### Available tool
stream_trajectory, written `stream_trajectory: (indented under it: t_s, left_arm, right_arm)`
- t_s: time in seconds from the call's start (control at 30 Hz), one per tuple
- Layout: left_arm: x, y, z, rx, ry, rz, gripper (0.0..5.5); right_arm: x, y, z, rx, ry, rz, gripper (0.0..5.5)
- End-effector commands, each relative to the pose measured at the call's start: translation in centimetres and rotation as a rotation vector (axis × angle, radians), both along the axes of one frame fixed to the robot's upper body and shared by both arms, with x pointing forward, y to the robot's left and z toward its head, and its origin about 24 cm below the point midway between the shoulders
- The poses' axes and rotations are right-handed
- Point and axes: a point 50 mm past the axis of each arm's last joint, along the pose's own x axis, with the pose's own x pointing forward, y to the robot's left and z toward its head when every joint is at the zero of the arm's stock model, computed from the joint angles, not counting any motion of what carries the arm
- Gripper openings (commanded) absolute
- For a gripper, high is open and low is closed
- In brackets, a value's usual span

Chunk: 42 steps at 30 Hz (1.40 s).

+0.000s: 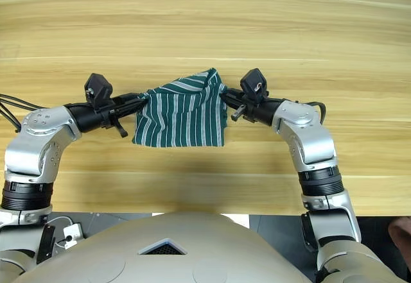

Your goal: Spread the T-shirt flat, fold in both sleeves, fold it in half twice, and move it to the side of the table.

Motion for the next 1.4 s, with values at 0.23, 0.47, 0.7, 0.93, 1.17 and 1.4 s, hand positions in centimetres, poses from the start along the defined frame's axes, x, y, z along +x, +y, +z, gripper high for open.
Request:
stream_trajectory:
  t_s: [0.23,0.47,0.7,0.93,1.17,1.4]
  left_arm:
    - [1.5,1.5,0.9,-0.231,-0.198,0.408,2.23]
    - [1.4,3.9,5.2,0.014,-0.766,0.884,2.99]
    - [0.8,1.3,7.6,-0.072,-0.908,0.894,2.99]
    - [0.0,-0.6,6.7,-0.243,-0.793,0.837,2.99]
    - [-0.3,-0.5,8.5,-0.301,-0.821,0.853,2.99]
    - [-0.8,-0.6,9.6,-0.318,-0.854,0.862,2.99]
  right_arm:
    - [0.7,-1.2,0.7,0.034,-0.169,-0.18,2.38]
    - [-1.1,3.7,1.8,-0.007,-0.454,0.139,3.23]
    - [0.6,10.1,0.9,-0.073,-0.61,0.37,3.23]
    - [3.6,11.2,-1.3,-0.144,-0.524,0.392,3.23]
    - [6.8,5.2,-5.8,-0.355,-0.156,0.1,3.23]
    - [7.2,-4.1,-5.5,-0.446,-0.114,-0.167,3.23]
